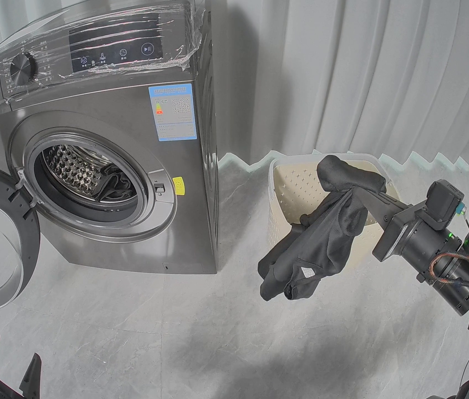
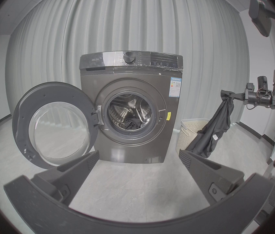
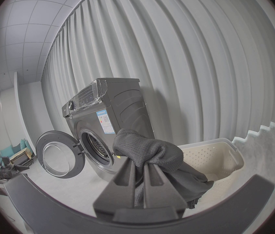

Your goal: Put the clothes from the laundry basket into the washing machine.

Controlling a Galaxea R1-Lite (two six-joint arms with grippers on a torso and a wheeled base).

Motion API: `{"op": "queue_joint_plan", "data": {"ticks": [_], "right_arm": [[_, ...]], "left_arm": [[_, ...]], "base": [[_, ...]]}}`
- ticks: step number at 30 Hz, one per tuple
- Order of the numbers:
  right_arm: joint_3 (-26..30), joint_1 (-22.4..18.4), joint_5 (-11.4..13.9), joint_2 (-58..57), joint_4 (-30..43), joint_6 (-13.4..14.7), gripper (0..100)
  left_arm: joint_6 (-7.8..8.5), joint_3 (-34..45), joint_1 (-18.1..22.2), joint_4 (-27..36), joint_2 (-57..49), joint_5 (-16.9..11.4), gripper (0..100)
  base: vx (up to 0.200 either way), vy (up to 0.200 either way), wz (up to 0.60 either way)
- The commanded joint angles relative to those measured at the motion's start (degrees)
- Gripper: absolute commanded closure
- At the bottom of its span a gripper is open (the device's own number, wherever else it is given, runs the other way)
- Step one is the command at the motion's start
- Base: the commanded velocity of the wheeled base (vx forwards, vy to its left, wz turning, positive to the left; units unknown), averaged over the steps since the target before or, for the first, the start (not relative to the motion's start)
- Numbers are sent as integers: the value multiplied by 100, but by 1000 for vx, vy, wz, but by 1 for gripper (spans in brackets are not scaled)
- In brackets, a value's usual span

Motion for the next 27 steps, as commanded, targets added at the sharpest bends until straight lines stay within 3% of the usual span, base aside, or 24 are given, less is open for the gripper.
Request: {"op": "queue_joint_plan", "data": {"ticks": [1,4,27], "right_arm": [[-1,0,-1,21,0,6,100],[-1,-9,8,13,0,6,100],[-54,62,78,153,-26,68,100]], "left_arm": [[-3,92,1,9,-94,0,0],[-12,92,-8,0,-94,0,0],[-12,92,-8,9,-94,0,0]], "base": [[0,0,0],[0,0,0],[0,200,0]]}}
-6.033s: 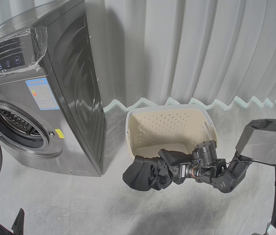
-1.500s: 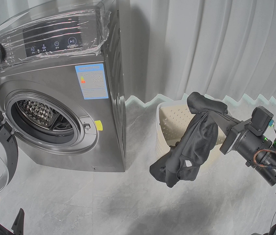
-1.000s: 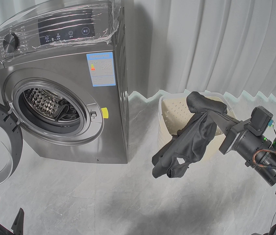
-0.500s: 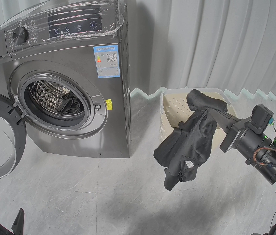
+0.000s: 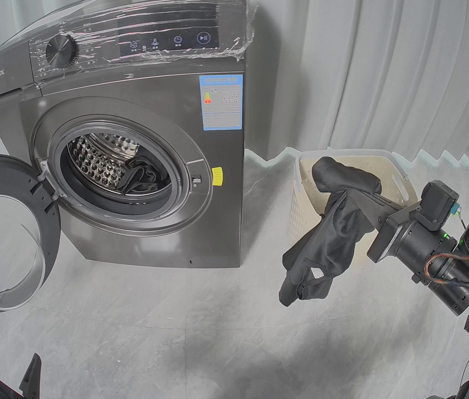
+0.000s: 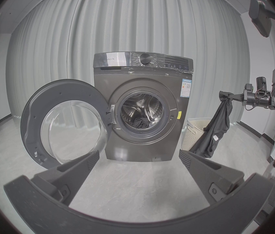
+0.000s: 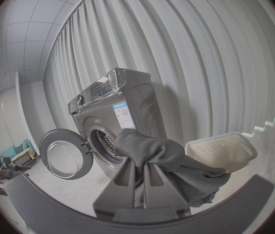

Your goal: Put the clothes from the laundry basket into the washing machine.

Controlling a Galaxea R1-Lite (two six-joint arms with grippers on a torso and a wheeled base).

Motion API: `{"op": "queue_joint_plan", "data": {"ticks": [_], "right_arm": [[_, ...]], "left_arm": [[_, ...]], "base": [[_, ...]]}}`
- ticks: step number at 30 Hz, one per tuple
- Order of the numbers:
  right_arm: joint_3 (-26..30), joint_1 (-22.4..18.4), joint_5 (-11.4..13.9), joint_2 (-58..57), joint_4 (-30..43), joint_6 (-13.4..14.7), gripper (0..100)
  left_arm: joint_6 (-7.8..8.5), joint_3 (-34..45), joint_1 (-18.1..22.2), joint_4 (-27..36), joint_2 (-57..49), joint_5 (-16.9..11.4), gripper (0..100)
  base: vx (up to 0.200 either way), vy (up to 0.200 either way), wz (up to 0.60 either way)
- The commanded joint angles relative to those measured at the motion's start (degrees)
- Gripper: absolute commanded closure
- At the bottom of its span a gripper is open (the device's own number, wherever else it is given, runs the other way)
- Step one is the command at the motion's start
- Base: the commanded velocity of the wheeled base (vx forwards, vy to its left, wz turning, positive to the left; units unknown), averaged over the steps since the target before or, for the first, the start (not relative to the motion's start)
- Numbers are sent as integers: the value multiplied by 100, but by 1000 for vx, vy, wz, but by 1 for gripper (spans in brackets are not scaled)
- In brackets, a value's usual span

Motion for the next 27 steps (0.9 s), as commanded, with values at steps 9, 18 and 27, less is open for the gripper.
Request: {"op": "queue_joint_plan", "data": {"ticks": [9,18,27], "right_arm": [[43,515,201,57,-485,111,100],[-177,419,201,171,-714,111,100],[-335,111,69,215,-688,93,100]], "left_arm": [[-1,92,0,-8,-96,-9,0],[-1,92,0,1,-96,-9,0],[-1,92,0,1,-96,-9,0]], "base": [[0,156,0],[0,0,0],[-111,0,0]]}}
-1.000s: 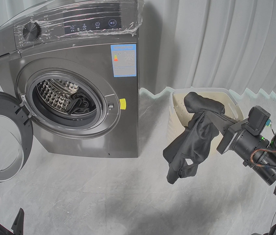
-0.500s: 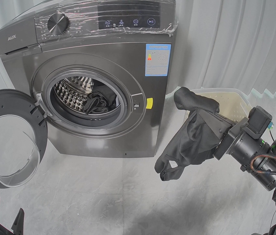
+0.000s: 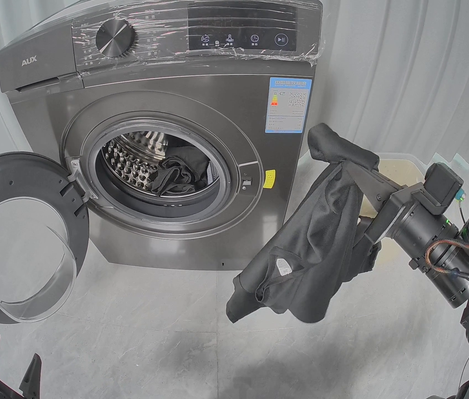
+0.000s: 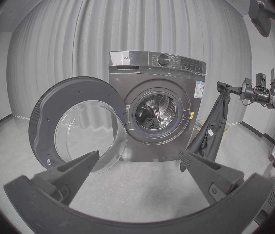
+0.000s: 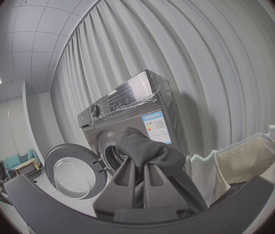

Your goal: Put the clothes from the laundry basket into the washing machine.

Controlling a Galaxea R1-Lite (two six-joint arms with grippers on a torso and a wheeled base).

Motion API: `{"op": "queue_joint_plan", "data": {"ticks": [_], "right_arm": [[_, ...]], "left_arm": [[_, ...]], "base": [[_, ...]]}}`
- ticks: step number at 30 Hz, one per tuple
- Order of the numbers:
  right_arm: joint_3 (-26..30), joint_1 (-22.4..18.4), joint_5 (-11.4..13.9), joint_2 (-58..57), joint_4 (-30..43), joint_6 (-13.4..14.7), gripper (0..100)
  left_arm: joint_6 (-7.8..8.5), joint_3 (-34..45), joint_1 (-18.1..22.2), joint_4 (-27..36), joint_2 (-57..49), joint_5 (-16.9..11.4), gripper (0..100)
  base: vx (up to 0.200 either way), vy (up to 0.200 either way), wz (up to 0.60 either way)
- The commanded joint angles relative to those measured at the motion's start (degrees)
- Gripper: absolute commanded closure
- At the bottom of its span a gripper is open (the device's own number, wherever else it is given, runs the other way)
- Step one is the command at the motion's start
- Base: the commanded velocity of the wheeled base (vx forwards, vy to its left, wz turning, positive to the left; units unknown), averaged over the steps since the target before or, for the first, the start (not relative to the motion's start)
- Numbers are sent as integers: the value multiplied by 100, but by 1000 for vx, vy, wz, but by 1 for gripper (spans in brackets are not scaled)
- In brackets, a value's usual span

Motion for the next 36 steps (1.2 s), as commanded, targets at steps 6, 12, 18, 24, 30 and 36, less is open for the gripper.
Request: {"op": "queue_joint_plan", "data": {"ticks": [6,12,18,24,30,36], "right_arm": [[-75,-92,-302,78,77,-1,100],[-75,-136,-364,113,77,-9,100],[-75,-163,-364,184,77,-1,100],[-57,-154,-364,201,77,8,100],[-49,-154,-346,228,77,8,100],[-31,-154,-346,228,86,-1,100]], "left_arm": [[-1,92,0,0,-96,0,0],[-10,92,0,0,-96,0,0],[-10,92,0,0,-96,0,0],[-1,92,0,0,-96,0,0],[-1,92,0,0,-96,0,0],[-1,92,0,0,-96,0,0]], "base": [[-100,0,0],[0,0,0],[0,167,0],[0,200,0],[0,200,0],[0,200,0]]}}
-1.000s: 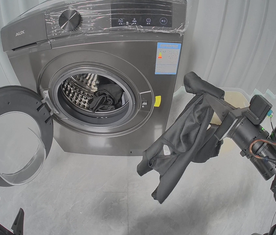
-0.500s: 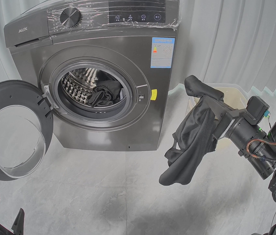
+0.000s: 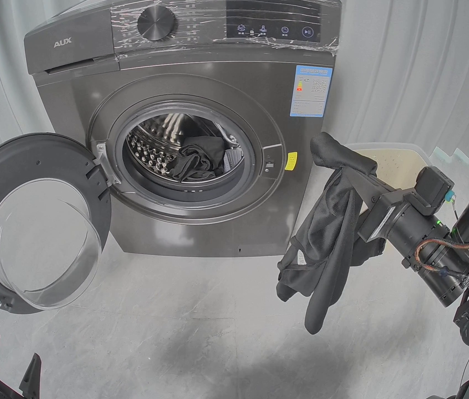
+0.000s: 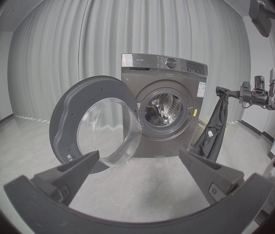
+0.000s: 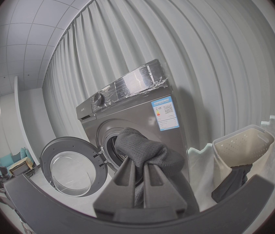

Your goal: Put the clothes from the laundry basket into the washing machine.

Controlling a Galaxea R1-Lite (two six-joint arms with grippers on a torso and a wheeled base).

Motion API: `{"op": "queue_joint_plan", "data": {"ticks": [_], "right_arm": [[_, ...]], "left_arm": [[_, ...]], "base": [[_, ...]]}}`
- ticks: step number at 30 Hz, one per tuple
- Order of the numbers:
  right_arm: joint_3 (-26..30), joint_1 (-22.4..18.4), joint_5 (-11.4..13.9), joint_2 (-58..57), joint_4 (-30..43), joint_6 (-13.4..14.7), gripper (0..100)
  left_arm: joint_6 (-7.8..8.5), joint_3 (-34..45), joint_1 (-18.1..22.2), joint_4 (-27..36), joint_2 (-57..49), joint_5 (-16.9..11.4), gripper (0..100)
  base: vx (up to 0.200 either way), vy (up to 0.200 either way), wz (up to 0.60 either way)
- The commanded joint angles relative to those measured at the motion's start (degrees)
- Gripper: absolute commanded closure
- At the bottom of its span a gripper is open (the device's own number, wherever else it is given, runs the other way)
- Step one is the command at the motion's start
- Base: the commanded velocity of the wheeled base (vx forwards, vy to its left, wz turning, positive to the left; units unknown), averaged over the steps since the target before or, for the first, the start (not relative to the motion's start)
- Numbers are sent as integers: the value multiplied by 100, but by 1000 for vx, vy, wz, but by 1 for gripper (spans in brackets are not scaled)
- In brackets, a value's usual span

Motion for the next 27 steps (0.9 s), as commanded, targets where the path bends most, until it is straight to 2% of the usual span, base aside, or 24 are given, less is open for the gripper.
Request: {"op": "queue_joint_plan", "data": {"ticks": [1,16,25,27], "right_arm": [[25,7,0,11,1,-1,100],[52,16,18,19,1,-1,100],[52,7,9,19,1,-1,100],[60,7,9,19,1,-1,100]], "left_arm": [[-1,92,0,-2,-96,0,0],[-1,92,0,-2,-96,9,0],[-1,92,0,-2,-96,0,0],[-1,92,0,-2,-96,9,0]], "base": [[0,200,0],[0,0,0],[200,0,0],[0,0,0]]}}
